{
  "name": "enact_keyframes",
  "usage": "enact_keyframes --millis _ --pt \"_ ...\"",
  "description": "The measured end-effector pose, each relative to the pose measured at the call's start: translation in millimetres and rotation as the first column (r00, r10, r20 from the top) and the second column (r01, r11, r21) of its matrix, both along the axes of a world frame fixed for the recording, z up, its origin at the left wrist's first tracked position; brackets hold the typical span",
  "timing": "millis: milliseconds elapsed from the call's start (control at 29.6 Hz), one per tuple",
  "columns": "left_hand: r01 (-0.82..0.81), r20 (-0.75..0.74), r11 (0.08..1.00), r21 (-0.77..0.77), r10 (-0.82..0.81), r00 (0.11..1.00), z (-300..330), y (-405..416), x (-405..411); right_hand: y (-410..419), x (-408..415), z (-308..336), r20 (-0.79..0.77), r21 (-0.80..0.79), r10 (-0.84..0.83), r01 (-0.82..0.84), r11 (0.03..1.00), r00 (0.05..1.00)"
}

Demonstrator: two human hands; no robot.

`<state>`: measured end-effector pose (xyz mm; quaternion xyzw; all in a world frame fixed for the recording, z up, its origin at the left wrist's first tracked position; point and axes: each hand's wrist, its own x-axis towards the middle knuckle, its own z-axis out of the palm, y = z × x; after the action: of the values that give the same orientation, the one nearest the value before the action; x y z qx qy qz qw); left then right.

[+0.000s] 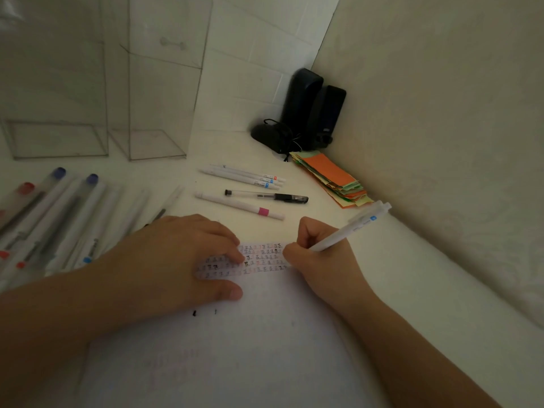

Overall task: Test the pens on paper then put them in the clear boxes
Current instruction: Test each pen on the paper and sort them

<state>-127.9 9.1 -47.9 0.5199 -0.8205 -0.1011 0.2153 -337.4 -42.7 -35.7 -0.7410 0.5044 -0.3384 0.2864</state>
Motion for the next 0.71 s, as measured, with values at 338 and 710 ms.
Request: enact_keyframes --millis 338,710 --pt "-0.012 0.003 1.000 0.015 0.012 1.000 2.8 2.8 -1.1 1.0 -0.4 1.9 -0.014 -0.003 0.021 -0.021 1.000 1.000" --pt "-0.012 0.026 1.000 -0.027 0.013 1.000 4.2 3.9 -2.7 2.4 -5.4 4.8 0.156 0.016 -0.047 0.045 0.999 0.987"
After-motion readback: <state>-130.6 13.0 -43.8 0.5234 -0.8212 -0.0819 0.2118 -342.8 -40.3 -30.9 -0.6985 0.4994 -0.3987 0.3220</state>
